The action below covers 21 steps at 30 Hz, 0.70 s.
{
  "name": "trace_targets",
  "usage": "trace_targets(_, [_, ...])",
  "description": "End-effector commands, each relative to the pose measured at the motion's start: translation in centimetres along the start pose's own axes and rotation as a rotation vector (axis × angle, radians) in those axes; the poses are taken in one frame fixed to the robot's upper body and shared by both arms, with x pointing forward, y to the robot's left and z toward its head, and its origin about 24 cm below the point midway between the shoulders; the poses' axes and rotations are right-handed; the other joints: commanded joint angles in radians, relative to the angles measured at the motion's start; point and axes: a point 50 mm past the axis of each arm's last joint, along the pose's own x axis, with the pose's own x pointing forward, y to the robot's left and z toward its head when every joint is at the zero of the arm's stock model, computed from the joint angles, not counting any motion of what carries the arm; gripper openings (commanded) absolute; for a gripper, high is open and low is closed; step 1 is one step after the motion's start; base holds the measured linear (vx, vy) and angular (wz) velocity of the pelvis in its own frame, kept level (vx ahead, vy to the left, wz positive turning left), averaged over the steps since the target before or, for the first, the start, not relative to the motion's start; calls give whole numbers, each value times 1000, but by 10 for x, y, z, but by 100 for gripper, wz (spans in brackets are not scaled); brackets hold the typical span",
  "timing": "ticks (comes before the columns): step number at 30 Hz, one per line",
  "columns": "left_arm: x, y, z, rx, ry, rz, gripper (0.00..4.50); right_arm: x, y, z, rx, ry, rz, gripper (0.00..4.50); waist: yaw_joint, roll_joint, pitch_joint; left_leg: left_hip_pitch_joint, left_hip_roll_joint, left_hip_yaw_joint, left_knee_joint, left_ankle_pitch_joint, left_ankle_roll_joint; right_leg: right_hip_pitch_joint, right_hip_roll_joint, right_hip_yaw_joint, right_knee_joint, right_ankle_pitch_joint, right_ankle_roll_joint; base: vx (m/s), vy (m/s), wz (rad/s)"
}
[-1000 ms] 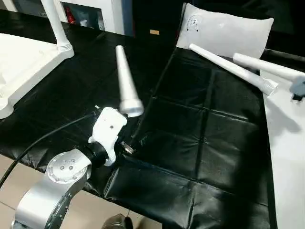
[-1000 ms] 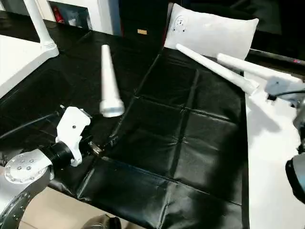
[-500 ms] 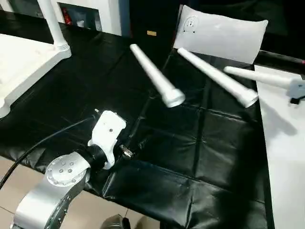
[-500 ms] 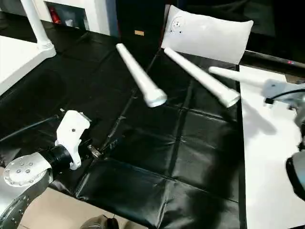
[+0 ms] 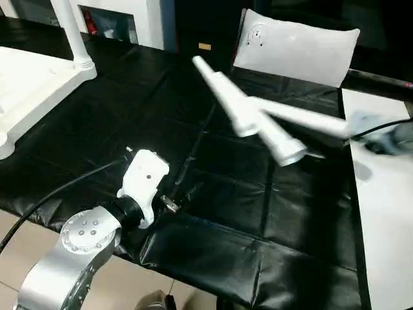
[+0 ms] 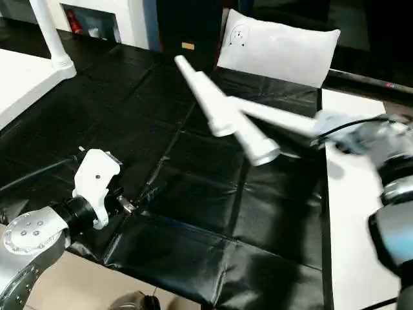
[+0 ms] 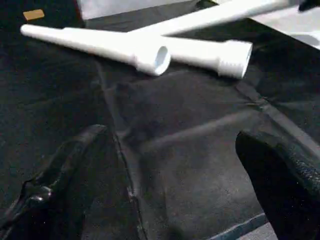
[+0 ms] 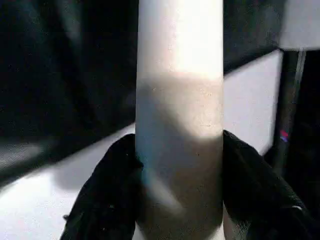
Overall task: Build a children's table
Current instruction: Pick table leg
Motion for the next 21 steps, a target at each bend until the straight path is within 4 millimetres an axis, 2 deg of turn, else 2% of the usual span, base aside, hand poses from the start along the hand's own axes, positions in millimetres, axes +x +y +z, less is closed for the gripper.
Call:
trace_targets(1, [0, 0, 1, 10, -2, 4, 450, 3, 9, 7, -22, -29, 60, 194, 8, -16, -68, 9, 116, -50, -73, -170, 96, 52, -138, 73, -88, -341, -225, 0, 0, 0])
trace_targets(6, [-2, 0, 1, 13, 2, 23, 450, 7, 20, 21, -22, -95, 124, 194, 10, -15, -71, 9, 118, -52, -74, -152, 104, 53, -138, 73, -85, -324, -225, 0, 0, 0])
trace_targets(11, [-2, 2, 2, 21, 3, 58, 450, 7, 27, 30, -16, -135, 131, 194, 18, -16, -67, 11, 120, -52, -76, -148, 104, 51, -137, 74, -90, -344, -208, 0, 0, 0])
trace_targets(17, [-2, 11, 0, 41, 17, 145, 450, 8, 36, 46, 99, -226, 58, 194, 26, -13, -66, 14, 121, -55, -81, -149, 87, 49, -139, 75, -91, -350, -196, 0, 0, 0])
trace_targets(21, [0, 14, 0, 34, -3, 194, 450, 7, 55, 67, 272, -369, 29, 194, 30, -10, -63, 15, 124, -56, -86, -143, 80, 51, -140, 78, -94, -333, -186, 0, 0, 0])
